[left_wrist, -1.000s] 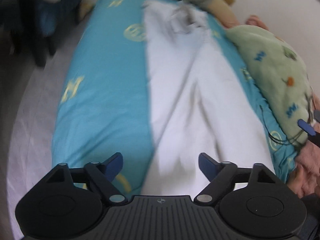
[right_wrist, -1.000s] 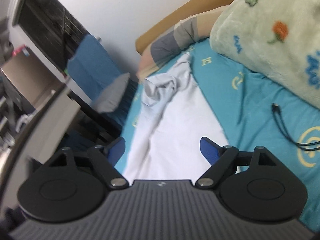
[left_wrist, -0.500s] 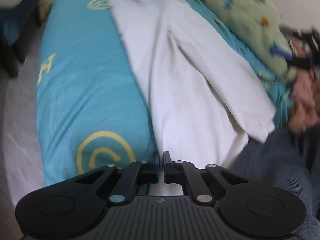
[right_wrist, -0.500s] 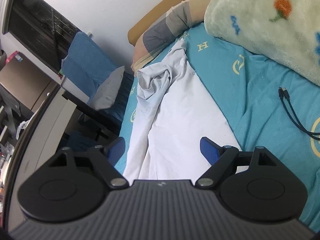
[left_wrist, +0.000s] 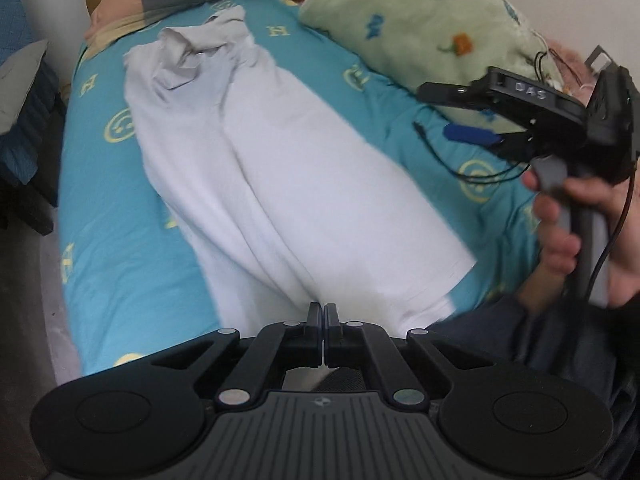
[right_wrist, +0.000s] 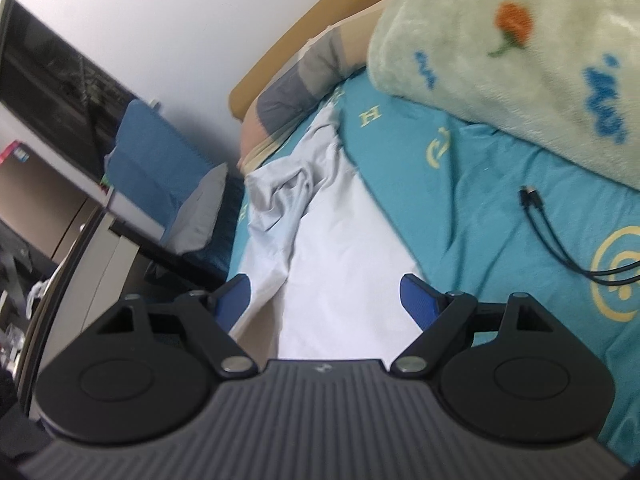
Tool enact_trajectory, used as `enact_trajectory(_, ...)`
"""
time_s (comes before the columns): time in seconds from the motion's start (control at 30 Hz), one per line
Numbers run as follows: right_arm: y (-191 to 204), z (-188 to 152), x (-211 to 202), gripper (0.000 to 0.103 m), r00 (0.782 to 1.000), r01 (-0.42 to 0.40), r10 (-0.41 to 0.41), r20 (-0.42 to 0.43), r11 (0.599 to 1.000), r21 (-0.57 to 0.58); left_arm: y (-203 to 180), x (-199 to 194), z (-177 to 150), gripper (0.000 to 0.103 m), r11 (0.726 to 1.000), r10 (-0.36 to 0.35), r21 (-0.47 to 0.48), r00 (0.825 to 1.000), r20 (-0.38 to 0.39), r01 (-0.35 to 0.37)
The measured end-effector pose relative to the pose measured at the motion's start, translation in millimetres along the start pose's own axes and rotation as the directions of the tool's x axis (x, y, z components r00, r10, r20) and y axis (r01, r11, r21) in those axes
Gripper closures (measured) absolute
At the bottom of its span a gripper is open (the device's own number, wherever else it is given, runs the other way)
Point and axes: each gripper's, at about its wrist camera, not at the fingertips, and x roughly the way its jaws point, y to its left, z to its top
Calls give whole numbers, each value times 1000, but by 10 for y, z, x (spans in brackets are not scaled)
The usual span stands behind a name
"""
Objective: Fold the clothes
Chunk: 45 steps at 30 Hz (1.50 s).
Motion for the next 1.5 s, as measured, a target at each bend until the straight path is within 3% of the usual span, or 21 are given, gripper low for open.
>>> enact_trajectory(0.13, -108, 40, -33, 19, 999, 27, -28, 25, 999, 21, -161, 337, -71, 103, 997, -6, -74, 999, -32, 4)
enact_trajectory(0.27, -145, 67, -22, 19, 999, 40, -41, 35, 999, 16, -176, 721, -213, 96, 999, -19, -39, 996, -91, 15)
enact_trajectory(0.3, -146, 70, -8, 19, 999, 42, -42, 33, 999, 16, -152, 726, -216, 92, 999, -33, -25, 995, -93, 31)
enact_trajectory(0.4, -148, 69, 19, 19, 999, 32, -33, 22, 999, 12, -44, 625, -199, 63, 995, -96, 30, 993, -70, 98)
enact_trajectory(0.43, -144, 64, 24, 19, 999, 32, -32, 19, 999, 8, 21, 547, -182, 54, 995, -90, 31, 995, -43, 91)
enact_trajectory(0.57, -149, 46, 52, 19, 999, 42, -42, 9, 999, 2, 328, 344, -98, 46, 991, -113, 68, 993, 12, 112)
enact_trajectory(0.63, -181, 38, 77, 19, 999, 47, -47, -2, 999, 14, 487, 349, -100, 42, 992, -80, 104, 996, 26, 77)
enact_trajectory(0.8, -196, -9, 164, 19, 996, 80, -80, -27, 997, 7, 655, 658, -168, 43, 970, -103, 221, 994, 18, 97)
enact_trajectory(0.9, -214, -30, 225, 19, 994, 100, -99, -44, 995, 10, 564, 872, -238, 43, 940, -163, 304, 987, -3, 156)
enact_trajectory(1.07, -202, -45, 314, 19, 991, 118, -118, -60, 993, 0, 448, 1023, -297, 47, 899, -262, 354, 964, -34, 257)
enact_trajectory(1.1, -191, -50, 327, 19, 991, 120, -120, -61, 993, -6, 415, 1004, -311, 54, 890, -264, 379, 964, -30, 255)
enact_trajectory(1.2, -160, -67, 369, 19, 989, 127, -129, -67, 992, -24, 319, 941, -300, 101, 878, -259, 403, 964, -61, 261)
enact_trajectory(1.3, -118, -86, 384, 19, 988, 134, -139, -65, 989, -63, 169, 747, -285, 102, 874, -233, 421, 970, -71, 241)
enact_trajectory(1.37, -101, -104, 383, 19, 989, 132, -138, -62, 988, -85, 12, 580, -272, 102, 869, -259, 411, 961, -96, 275)
enact_trajectory(1.43, -94, -128, 382, 19, 990, 124, -130, -59, 987, -102, -259, 440, -305, 101, 841, -262, 461, 959, -111, 283)
enact_trajectory(1.5, -87, -153, 381, 19, 991, 115, -123, -57, 986, -118, -453, 363, -327, 100, 835, -250, 483, 964, -90, 262)
